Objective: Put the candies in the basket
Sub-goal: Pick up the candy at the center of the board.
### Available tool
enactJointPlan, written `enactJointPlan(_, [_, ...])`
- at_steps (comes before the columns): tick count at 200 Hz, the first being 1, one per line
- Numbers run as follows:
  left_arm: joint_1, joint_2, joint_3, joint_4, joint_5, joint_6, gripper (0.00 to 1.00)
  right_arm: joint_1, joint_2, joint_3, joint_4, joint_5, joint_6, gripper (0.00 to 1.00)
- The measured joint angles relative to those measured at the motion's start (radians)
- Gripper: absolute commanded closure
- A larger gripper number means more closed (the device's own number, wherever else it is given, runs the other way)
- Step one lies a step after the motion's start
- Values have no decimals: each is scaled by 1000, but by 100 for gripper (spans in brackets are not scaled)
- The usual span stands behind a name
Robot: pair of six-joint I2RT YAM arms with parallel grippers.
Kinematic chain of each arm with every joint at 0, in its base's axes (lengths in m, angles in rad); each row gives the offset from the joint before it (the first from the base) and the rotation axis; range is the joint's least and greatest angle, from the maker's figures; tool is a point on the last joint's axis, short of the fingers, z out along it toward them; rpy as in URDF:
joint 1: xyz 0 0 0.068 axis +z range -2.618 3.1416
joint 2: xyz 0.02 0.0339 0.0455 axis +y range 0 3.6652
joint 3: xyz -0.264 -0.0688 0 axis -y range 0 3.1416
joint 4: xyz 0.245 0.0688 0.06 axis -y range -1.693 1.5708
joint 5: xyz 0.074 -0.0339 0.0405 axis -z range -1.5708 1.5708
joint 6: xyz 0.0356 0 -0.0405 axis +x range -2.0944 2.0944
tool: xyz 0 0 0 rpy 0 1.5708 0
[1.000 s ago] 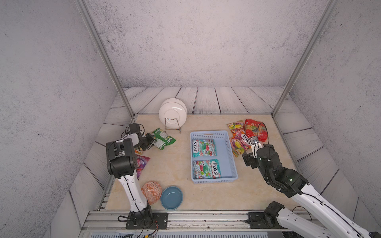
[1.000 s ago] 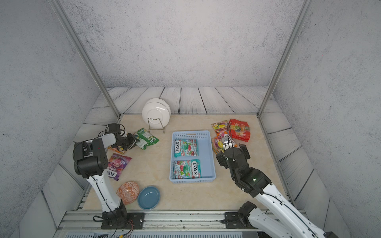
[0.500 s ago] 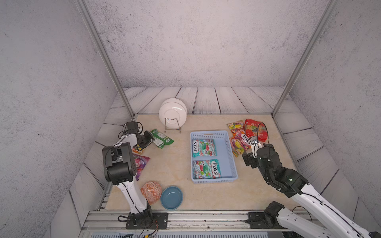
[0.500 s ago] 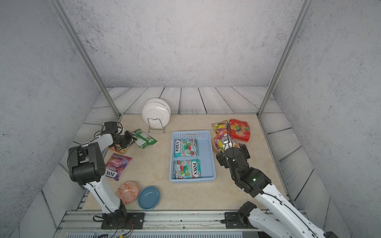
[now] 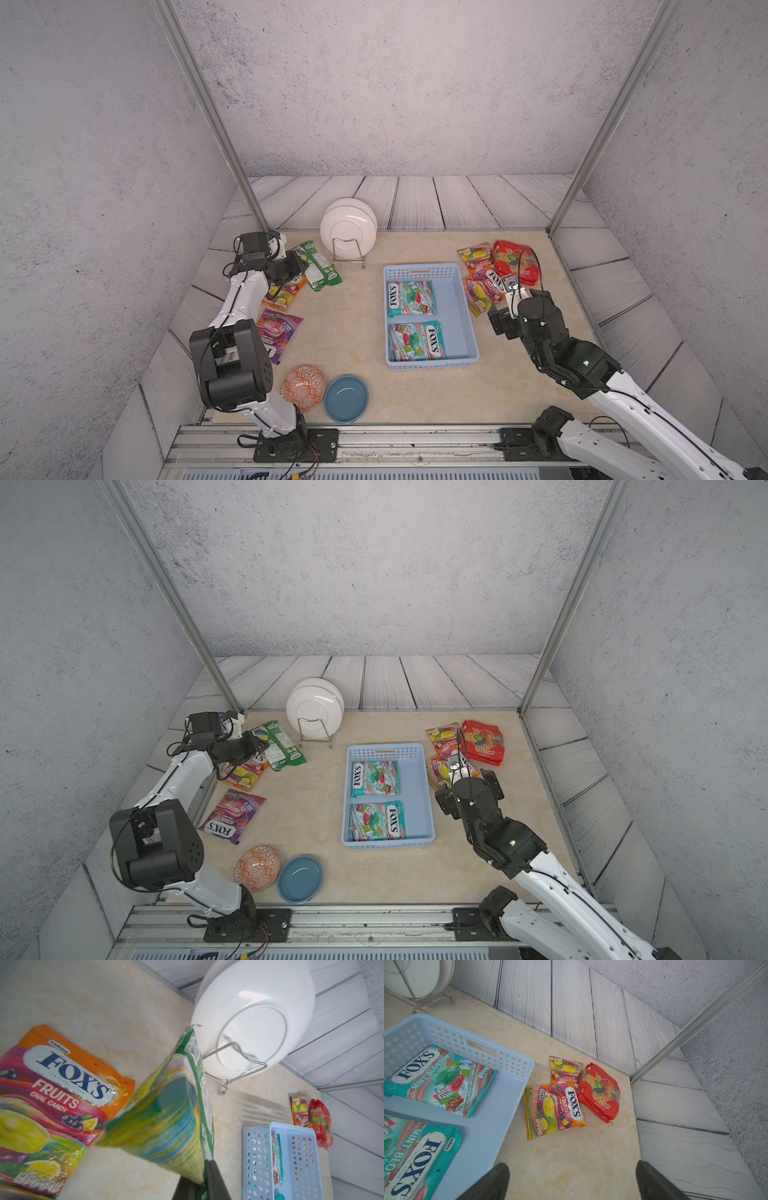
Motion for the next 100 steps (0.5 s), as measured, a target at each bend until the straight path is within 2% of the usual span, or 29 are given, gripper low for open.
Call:
enactJointPlan(56, [-62,-111,121,-144,-8,242,100,-1,-2,-5,5,-14,-3,1])
enactJointPlan(100, [-266,-175,219,-260,-98,547,100,-1,-6,-8,13,-22,-5,1])
